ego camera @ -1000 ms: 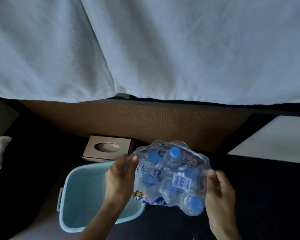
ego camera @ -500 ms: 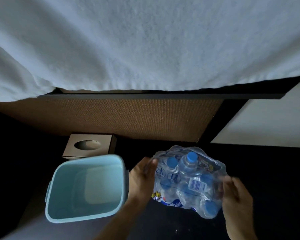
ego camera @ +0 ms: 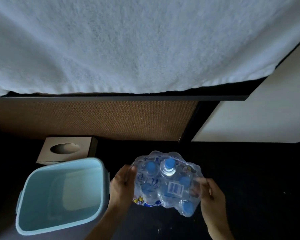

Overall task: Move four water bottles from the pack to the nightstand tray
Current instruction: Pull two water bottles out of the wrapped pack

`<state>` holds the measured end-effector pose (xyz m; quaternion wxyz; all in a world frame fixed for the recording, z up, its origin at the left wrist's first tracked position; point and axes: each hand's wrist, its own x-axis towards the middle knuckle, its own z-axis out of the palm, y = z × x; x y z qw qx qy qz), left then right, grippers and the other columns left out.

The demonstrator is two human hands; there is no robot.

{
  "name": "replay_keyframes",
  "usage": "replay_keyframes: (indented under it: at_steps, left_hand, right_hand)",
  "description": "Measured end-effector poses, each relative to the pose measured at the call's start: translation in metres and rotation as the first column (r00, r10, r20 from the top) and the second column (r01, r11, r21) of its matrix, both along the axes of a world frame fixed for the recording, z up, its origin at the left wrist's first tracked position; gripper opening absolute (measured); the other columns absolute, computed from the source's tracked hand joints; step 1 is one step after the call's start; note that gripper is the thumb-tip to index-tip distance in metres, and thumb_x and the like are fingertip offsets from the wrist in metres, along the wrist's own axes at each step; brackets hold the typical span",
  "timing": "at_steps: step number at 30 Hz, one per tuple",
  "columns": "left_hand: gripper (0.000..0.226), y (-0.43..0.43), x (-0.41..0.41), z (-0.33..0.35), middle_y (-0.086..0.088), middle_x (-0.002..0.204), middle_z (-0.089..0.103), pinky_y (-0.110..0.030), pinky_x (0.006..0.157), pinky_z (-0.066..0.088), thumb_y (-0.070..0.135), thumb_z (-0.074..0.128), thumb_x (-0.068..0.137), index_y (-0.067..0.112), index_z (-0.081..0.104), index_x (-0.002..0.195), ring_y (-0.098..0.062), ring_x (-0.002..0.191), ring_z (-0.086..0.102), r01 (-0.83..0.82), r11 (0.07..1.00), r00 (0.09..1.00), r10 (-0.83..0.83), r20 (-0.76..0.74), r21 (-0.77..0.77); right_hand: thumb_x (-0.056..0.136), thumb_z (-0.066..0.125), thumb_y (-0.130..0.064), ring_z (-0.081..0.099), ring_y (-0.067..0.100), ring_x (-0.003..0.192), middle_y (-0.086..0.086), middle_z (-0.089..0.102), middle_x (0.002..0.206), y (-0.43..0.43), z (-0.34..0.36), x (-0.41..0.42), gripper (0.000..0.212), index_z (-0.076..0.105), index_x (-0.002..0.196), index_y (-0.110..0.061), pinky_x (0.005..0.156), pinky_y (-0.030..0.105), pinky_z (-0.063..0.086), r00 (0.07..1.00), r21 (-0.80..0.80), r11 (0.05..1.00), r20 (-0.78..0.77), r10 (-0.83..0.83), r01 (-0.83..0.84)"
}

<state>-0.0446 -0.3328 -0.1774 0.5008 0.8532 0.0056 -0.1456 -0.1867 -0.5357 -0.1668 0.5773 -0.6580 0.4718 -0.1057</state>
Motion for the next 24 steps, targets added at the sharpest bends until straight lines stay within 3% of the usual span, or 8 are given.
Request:
replay_keyframes:
  at_steps: [3, 6, 8, 11, 14, 17, 21, 24]
  left_hand:
    - [0.012, 0.001, 0.001, -0.004, 0.008, 0.076, 0.071, -0.03, 0.071, 0.051, 0.04, 0.061, 0.1, 0.036, 0.064, 0.089, -0.005, 0.07, 0.063, 0.01, 0.999, 0.999, -0.009, -0.031, 0.042]
    - [0.021, 0.003, 0.002, -0.001, -0.008, 0.102, 0.065, -0.035, 0.082, 0.047, 0.04, 0.064, 0.092, 0.029, 0.071, 0.108, -0.035, 0.1, 0.066, 0.078, 0.985, 0.996, -0.071, -0.046, 0.156]
    - [0.034, 0.002, 0.002, 0.009, -0.01, 0.112, 0.056, -0.037, 0.09, 0.047, 0.027, 0.073, 0.09, 0.016, 0.068, 0.123, -0.038, 0.109, 0.059, 0.078, 0.97, 0.995, -0.09, 0.041, 0.23]
    - [0.046, -0.006, 0.004, 0.035, -0.007, 0.115, 0.062, -0.042, 0.092, 0.049, 0.04, 0.063, 0.083, 0.018, 0.065, 0.123, -0.029, 0.106, 0.056, 0.118, 0.951, 0.944, -0.196, 0.264, 0.285]
    - [0.038, -0.02, 0.007, 0.054, 0.004, 0.107, 0.07, -0.042, 0.087, 0.052, 0.043, 0.053, 0.082, 0.026, 0.068, 0.113, -0.026, 0.099, 0.062, 0.247, 0.913, 0.893, -0.345, 0.289, 0.325]
    - [0.037, -0.03, 0.009, 0.059, 0.011, 0.117, 0.07, -0.04, 0.094, 0.047, 0.042, 0.057, 0.086, 0.035, 0.065, 0.121, -0.023, 0.112, 0.062, 0.383, 0.768, 0.819, -0.539, 0.196, 0.513]
    - [0.049, -0.036, 0.011, 0.055, 0.013, 0.14, 0.057, -0.035, 0.107, 0.036, 0.044, 0.058, 0.092, 0.037, 0.053, 0.14, -0.016, 0.132, 0.048, 0.396, 0.619, 0.796, -0.599, 0.082, 0.678]
    - [0.054, -0.038, 0.012, 0.046, 0.012, 0.143, 0.057, -0.036, 0.106, 0.036, 0.045, 0.06, 0.091, 0.034, 0.049, 0.142, -0.018, 0.133, 0.047, 0.388, 0.575, 0.807, -0.589, 0.035, 0.72]
  right_hand:
    - [0.102, 0.049, -0.025, 0.073, 0.023, 0.08, 0.005, 0.074, 0.082, -0.01, 0.005, 0.0, 0.024, 0.069, 0.09, -0.016, 0.075, 0.039, 0.059, 0.994, 0.005, 0.996, -0.068, 0.086, -0.086]
    - [0.103, 0.046, -0.025, 0.071, 0.019, 0.085, 0.002, 0.072, 0.088, -0.016, 0.016, 0.001, 0.022, 0.067, 0.097, -0.021, 0.073, 0.032, 0.057, 0.969, -0.009, 0.982, -0.165, 0.185, -0.189]
    - [0.102, 0.045, -0.034, 0.069, 0.009, 0.084, -0.003, 0.071, 0.093, -0.019, 0.022, 0.004, 0.023, 0.065, 0.103, -0.023, 0.069, 0.026, 0.055, 0.932, -0.029, 0.962, -0.26, 0.253, -0.27]
    - [0.096, 0.048, -0.049, 0.067, 0.013, 0.092, 0.007, 0.065, 0.115, -0.016, 0.028, 0.011, 0.038, 0.059, 0.119, -0.021, 0.078, 0.034, 0.057, 0.877, -0.093, 0.931, -0.379, 0.295, -0.353]
    - [0.093, 0.06, -0.043, 0.057, 0.025, 0.117, 0.013, 0.053, 0.134, -0.007, 0.034, 0.021, 0.053, 0.054, 0.138, -0.016, 0.095, 0.041, 0.048, 0.848, -0.405, 0.806, -0.487, 0.209, -0.431]
    - [0.083, 0.074, -0.035, 0.064, 0.023, 0.098, 0.004, 0.065, 0.108, 0.006, 0.04, 0.038, 0.035, 0.068, 0.114, -0.02, 0.086, 0.041, 0.05, 0.875, -0.623, 0.619, -0.399, 0.273, -0.477]
    - [0.078, 0.071, -0.05, 0.067, 0.023, 0.091, -0.001, 0.073, 0.093, 0.022, 0.035, 0.064, 0.039, 0.071, 0.106, -0.023, 0.082, 0.043, 0.047, 0.718, -0.589, 0.419, -0.624, 0.308, -0.692]
    - [0.08, 0.063, -0.058, 0.065, 0.023, 0.102, 0.0, 0.074, 0.103, 0.025, 0.027, 0.074, 0.047, 0.069, 0.111, -0.024, 0.086, 0.043, 0.042, 0.651, -0.531, 0.4, -0.706, 0.278, -0.747]
